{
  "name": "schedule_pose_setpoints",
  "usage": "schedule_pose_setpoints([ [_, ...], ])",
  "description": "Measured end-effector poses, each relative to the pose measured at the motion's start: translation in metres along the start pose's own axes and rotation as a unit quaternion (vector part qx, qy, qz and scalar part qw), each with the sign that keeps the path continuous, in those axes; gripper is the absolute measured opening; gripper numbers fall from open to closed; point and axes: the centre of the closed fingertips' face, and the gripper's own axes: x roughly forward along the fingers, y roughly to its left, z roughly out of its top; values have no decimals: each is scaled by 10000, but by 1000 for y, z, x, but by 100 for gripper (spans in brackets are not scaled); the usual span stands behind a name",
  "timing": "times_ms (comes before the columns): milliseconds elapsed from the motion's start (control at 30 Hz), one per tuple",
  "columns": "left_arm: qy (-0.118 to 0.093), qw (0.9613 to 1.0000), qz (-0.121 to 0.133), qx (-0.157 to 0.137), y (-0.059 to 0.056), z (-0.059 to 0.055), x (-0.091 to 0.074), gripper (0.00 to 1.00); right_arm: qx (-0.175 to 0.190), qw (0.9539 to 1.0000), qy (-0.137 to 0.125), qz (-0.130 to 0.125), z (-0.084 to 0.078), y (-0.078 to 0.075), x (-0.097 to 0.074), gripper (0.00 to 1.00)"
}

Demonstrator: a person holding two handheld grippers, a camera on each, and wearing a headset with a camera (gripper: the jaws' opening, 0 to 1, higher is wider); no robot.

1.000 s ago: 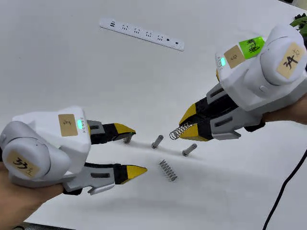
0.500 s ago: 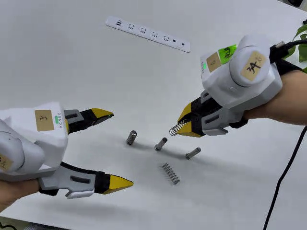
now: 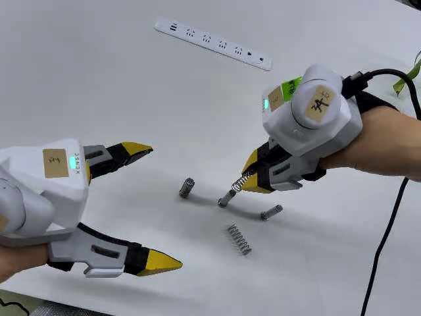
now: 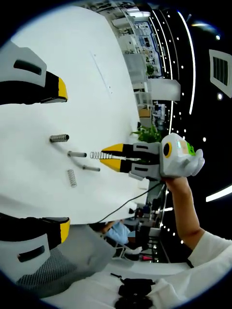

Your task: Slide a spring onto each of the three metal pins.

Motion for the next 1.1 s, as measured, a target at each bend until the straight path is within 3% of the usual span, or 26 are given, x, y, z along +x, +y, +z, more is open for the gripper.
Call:
schedule_pose_setpoints([
  [1100,-43,9999,-72,-128,-5,-3,3,97,-52,9997,181,131,-9,0,27,12],
])
